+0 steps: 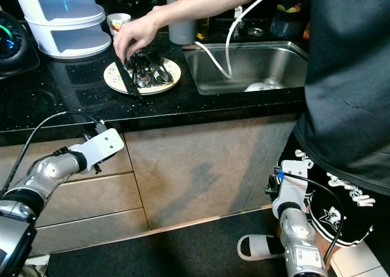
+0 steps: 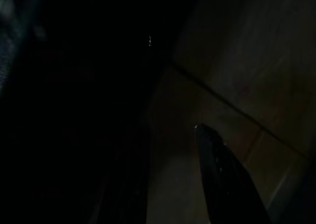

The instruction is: Kitchen organization

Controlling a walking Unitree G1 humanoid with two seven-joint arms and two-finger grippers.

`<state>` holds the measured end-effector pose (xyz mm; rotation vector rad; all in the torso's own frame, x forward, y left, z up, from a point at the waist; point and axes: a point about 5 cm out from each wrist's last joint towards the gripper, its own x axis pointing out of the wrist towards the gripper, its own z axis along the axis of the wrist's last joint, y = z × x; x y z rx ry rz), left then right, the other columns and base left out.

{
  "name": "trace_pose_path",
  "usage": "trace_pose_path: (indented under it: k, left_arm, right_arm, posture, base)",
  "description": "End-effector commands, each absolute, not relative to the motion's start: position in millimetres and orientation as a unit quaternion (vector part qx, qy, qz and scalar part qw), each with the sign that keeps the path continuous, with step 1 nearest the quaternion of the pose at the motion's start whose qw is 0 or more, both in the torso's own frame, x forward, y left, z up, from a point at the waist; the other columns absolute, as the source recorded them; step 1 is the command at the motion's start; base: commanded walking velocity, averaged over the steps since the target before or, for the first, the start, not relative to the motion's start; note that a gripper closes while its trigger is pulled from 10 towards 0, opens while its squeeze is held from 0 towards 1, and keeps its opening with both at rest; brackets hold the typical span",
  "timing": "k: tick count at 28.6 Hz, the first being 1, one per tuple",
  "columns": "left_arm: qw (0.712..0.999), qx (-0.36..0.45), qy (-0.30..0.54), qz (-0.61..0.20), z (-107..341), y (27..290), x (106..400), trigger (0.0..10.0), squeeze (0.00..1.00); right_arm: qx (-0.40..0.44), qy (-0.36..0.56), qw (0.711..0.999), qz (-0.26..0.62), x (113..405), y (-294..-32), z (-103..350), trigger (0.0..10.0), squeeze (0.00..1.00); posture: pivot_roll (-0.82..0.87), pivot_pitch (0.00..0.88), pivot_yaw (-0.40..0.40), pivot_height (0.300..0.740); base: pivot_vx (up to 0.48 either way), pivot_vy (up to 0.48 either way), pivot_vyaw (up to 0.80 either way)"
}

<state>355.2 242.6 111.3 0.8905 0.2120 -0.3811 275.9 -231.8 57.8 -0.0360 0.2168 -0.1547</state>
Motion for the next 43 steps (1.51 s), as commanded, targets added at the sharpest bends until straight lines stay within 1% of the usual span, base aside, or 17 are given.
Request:
trace_pose_path:
  k: [1, 3, 4, 5, 6, 8, 9, 10, 12, 13, 16, 18, 22, 24, 27, 35, 43]
  left_arm:
    - [0.891, 0.404, 0.124, -0.167, 106, 244, 355, 10.0, 0.0]
    - [0.932, 0.298, 0.135, -0.154, 104, 239, 357, 10.0, 0.0]
    - [0.965, 0.156, 0.135, -0.16, 107, 227, 362, 10.0, 0.0]
    - [0.97, 0.104, 0.131, -0.175, 109, 220, 365, 10.0, 0.0]
    - [0.97, 0.104, 0.131, -0.175, 109, 220, 365, 10.0, 0.0]
    - [0.962, 0.007, 0.125, -0.244, 110, 199, 365, 10.0, 0.0]
    - [0.928, -0.059, 0.108, -0.351, 108, 169, 353, 10.0, 0.0]
    - [0.928, -0.059, 0.108, -0.351, 108, 169, 353, 10.0, 0.0]
    - [0.879, -0.115, 0.131, -0.444, 100, 139, 329, 10.0, 0.0]
    - [0.879, -0.115, 0.131, -0.444, 100, 139, 329, 10.0, 0.0]
    - [0.848, -0.126, 0.156, -0.491, 93, 122, 312, 10.0, 0.0]
    - [0.821, -0.154, 0.194, -0.514, 66, 107, 288, 10.0, 0.0]
    - [0.807, -0.172, 0.296, -0.481, 13, 105, 261, 10.0, 0.0]
    - [0.822, -0.164, 0.336, -0.43, -6, 109, 254, 10.0, 0.0]
    - [0.855, -0.126, 0.329, -0.38, -8, 112, 257, 10.0, 0.0]
    - [0.88, -0.102, 0.303, -0.352, 4, 113, 262, 10.0, 0.0]
    - [0.924, -0.101, 0.249, -0.273, 13, 125, 282, 10.0, 0.0]
  right_arm:
    - [-0.018, 0.11, 0.99, -0.085, 276, -235, 57, 10.0, 0.0]
    - [-0.017, 0.11, 0.99, -0.086, 275, -236, 57, 10.0, 0.0]
    - [-0.02, 0.111, 0.99, -0.085, 275, -236, 56, 10.0, 0.0]
    - [-0.021, 0.112, 0.99, -0.085, 275, -236, 56, 10.0, 0.0]
    - [-0.021, 0.112, 0.99, -0.085, 275, -236, 56, 10.0, 0.0]
    - [-0.016, 0.113, 0.99, -0.086, 275, -237, 56, 10.0, 0.0]
    - [-0.018, 0.114, 0.99, -0.083, 274, -237, 56, 10.0, 0.0]
    - [-0.018, 0.114, 0.99, -0.083, 274, -237, 56, 10.0, 0.0]
    - [-0.019, 0.114, 0.99, -0.084, 273, -236, 55, 10.0, 0.0]
    - [-0.019, 0.114, 0.99, -0.084, 273, -236, 55, 10.0, 0.0]
    - [-0.023, 0.115, 0.99, -0.083, 273, -235, 55, 10.0, 0.0]
    - [-0.02, 0.112, 0.99, -0.087, 272, -235, 55, 10.0, 0.0]
    - [-0.015, 0.112, 0.99, -0.088, 270, -235, 54, 10.0, 0.0]
    - [-0.017, 0.114, 0.99, -0.086, 270, -234, 53, 10.0, 0.0]
    - [-0.013, 0.115, 0.99, -0.085, 271, -234, 53, 10.0, 0.0]
    - [-0.014, 0.114, 0.99, -0.08, 273, -232, 54, 10.0, 0.0]
    - [-0.008, 0.11, 0.99, -0.087, 272, -233, 55, 10.0, 0.0]
  posture:
    - [-0.02, 0.0, -0.042, 0.74]
    - [-0.02, 0.003, -0.04, 0.74]
    - [-0.02, 0.003, -0.04, 0.74]
    - [-0.02, 0.002, -0.044, 0.74]
    - [-0.02, 0.002, -0.044, 0.74]
    - [-0.02, 0.004, -0.045, 0.74]
    - [-0.02, 0.006, -0.045, 0.74]
    - [-0.02, 0.006, -0.045, 0.74]
    - [-0.02, 0.004, -0.039, 0.74]
    - [-0.02, 0.004, -0.039, 0.74]
    - [-0.03, 0.004, -0.036, 0.74]
    - [-0.04, 0.005, -0.025, 0.74]
    - [-0.04, 0.002, -0.025, 0.74]
    - [-0.04, 0.002, -0.025, 0.74]
    - [-0.04, 0.002, -0.025, 0.74]
    - [-0.03, 0.005, -0.027, 0.74]
    - [-0.03, 0.006, -0.021, 0.74]
  base:
    - [0.0, 0.0, 0.0]
    - [0.0, 0.0, 0.0]
    - [0.0, 0.0, 0.0]
    - [0.0, 0.0, 0.0]
    - [0.0, 0.0, 0.0]
    - [0.0, 0.0, 0.0]
    - [0.0, 0.0, 0.0]
    - [0.0, 0.0, 0.0]
    - [0.0, 0.0, 0.0]
    - [0.0, 0.0, 0.0]
    - [0.0, 0.0, 0.0]
    - [0.0, 0.0, 0.0]
    - [0.0, 0.0, 0.0]
    - [0.0, 0.0, 0.0]
    - [0.0, 0.0, 0.0]
    - [0.0, 0.0, 0.0]
    - [0.0, 0.0, 0.0]
